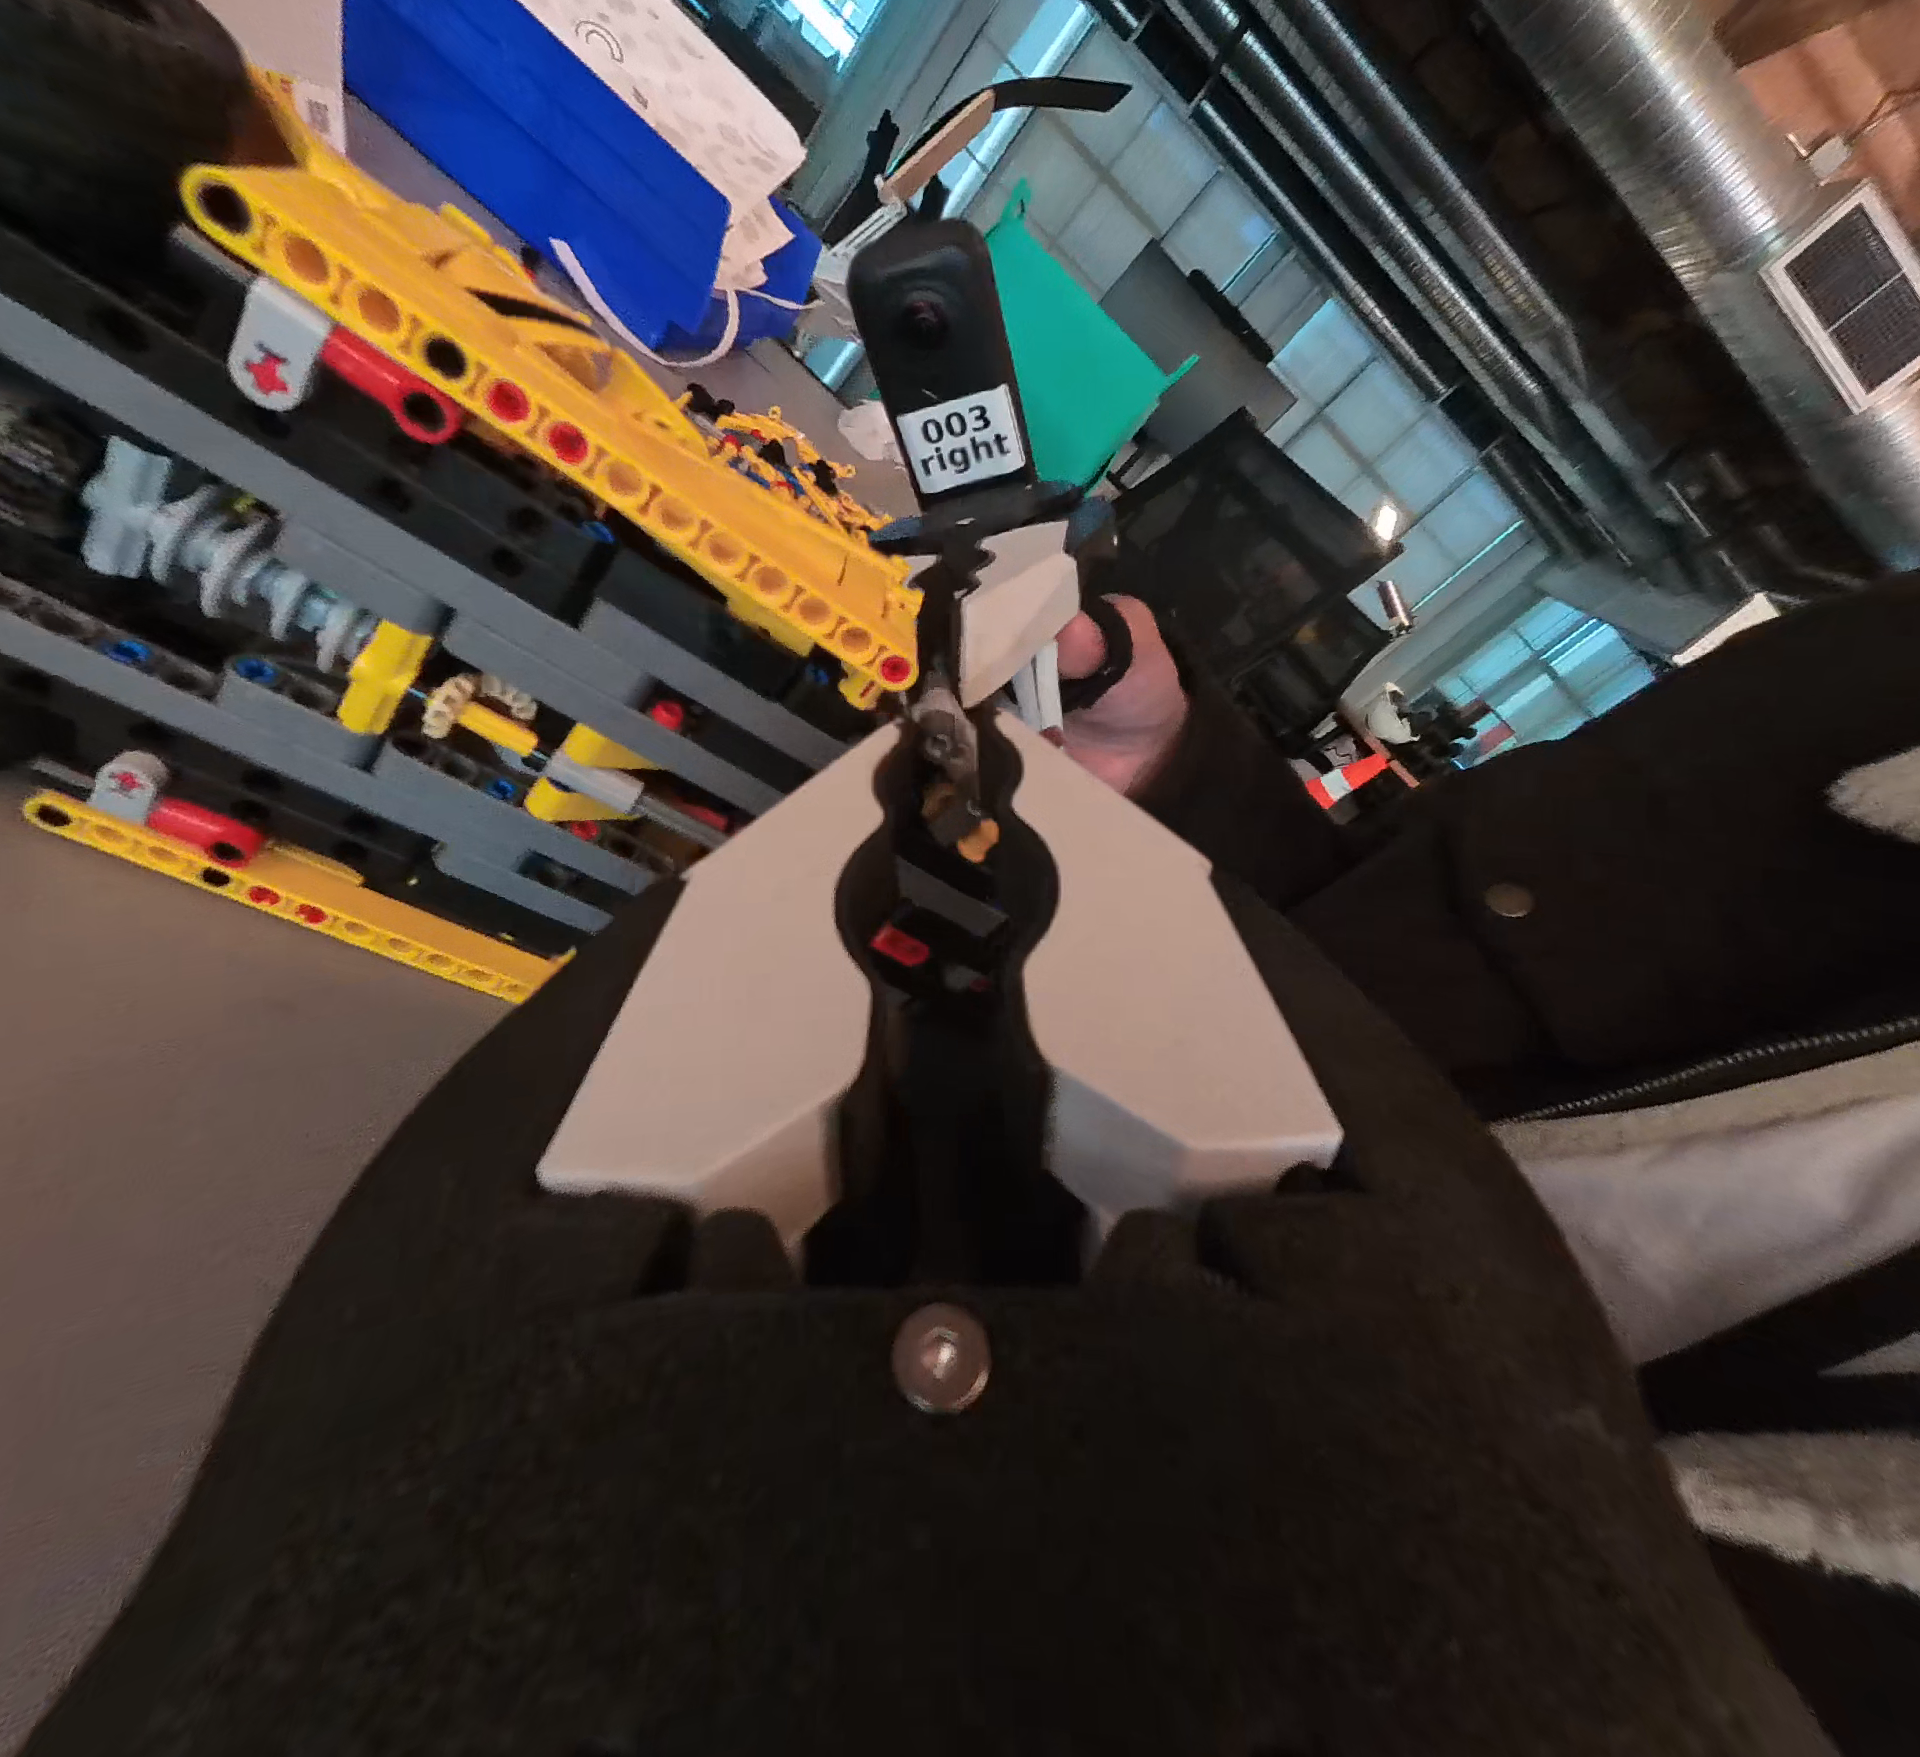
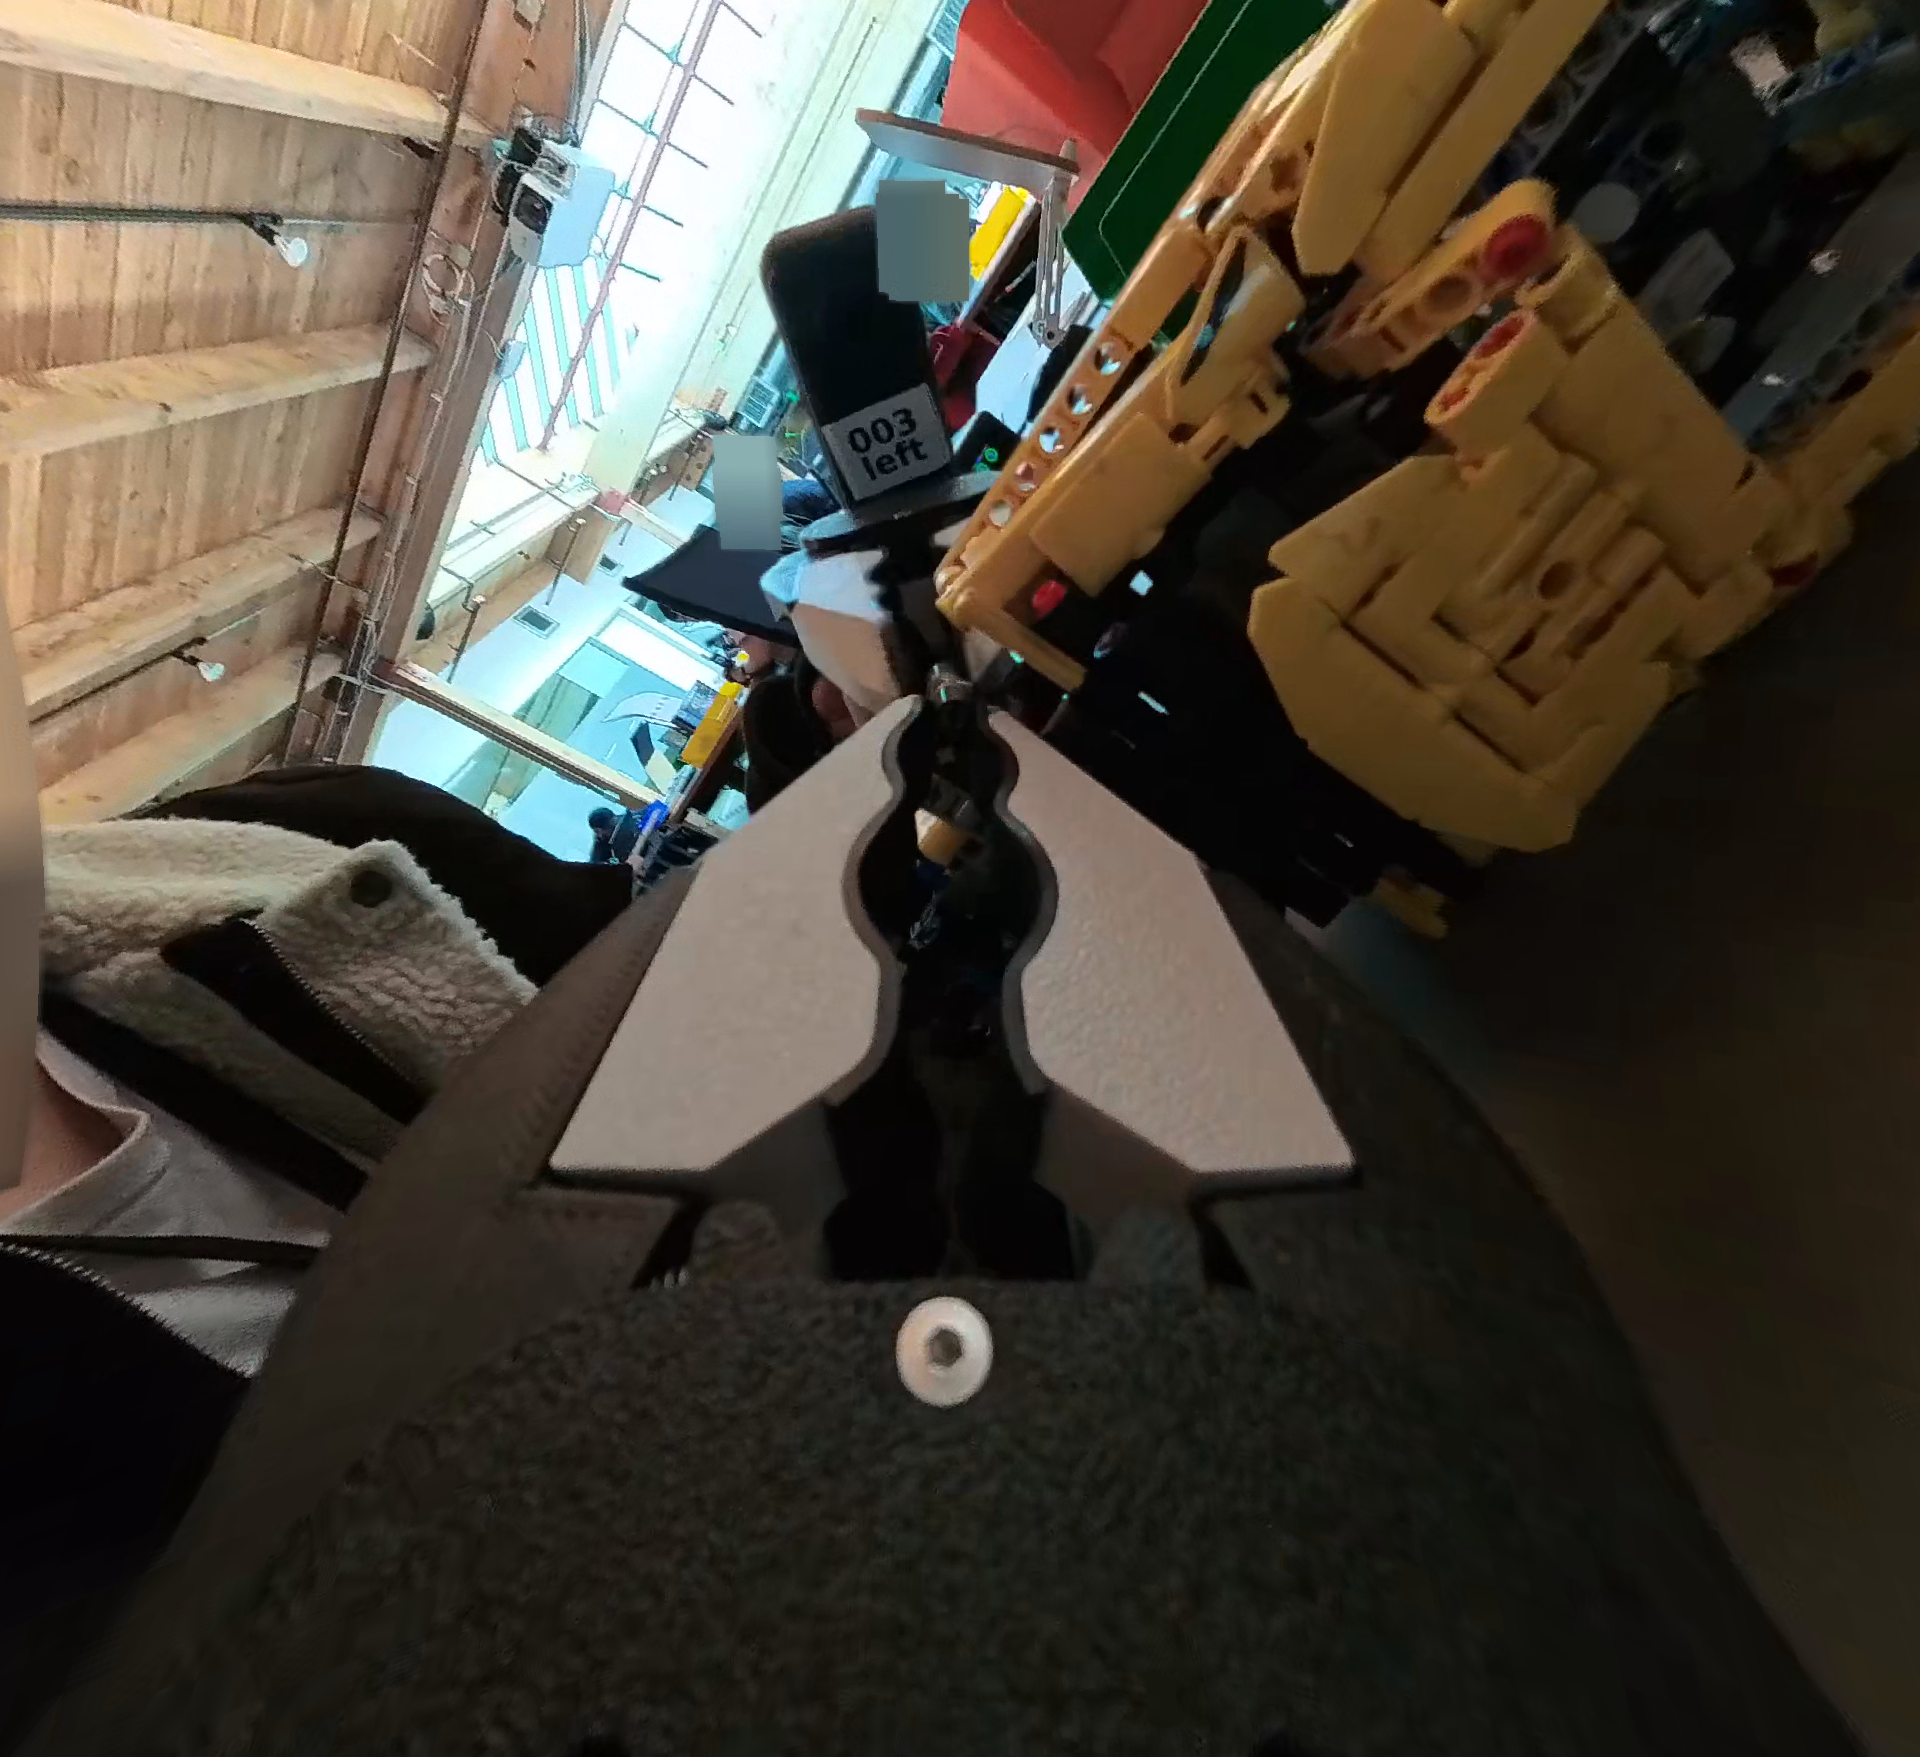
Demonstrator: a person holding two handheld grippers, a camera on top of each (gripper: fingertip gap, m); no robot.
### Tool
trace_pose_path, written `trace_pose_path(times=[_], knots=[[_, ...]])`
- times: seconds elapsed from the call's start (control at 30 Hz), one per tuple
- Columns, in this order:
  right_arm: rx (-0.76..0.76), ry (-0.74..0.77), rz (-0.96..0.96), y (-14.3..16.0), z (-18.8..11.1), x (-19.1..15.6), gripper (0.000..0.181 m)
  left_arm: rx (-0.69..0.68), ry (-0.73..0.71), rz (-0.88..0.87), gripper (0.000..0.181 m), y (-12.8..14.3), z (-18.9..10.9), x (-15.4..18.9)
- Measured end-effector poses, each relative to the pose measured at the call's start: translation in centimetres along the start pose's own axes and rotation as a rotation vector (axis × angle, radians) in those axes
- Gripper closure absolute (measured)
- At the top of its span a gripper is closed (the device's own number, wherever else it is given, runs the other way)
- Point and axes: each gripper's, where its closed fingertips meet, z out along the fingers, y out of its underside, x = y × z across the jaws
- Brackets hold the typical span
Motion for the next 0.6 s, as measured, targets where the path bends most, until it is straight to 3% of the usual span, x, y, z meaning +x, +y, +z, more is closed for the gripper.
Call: trace_pose_path(times=[0.4,0.6], knots=[[0.005,-0.107,0.148,0.16,-0.19,-0.03,0.176,-0.004,0.006,-0.011,0.174,0.11,0.06,-0.18],[-0.031,-0.070,0.106,0.45,-0.41,-0.17,0.176,-0.020,0.011,0.001,0.174,0.40,0.17,0.06]])
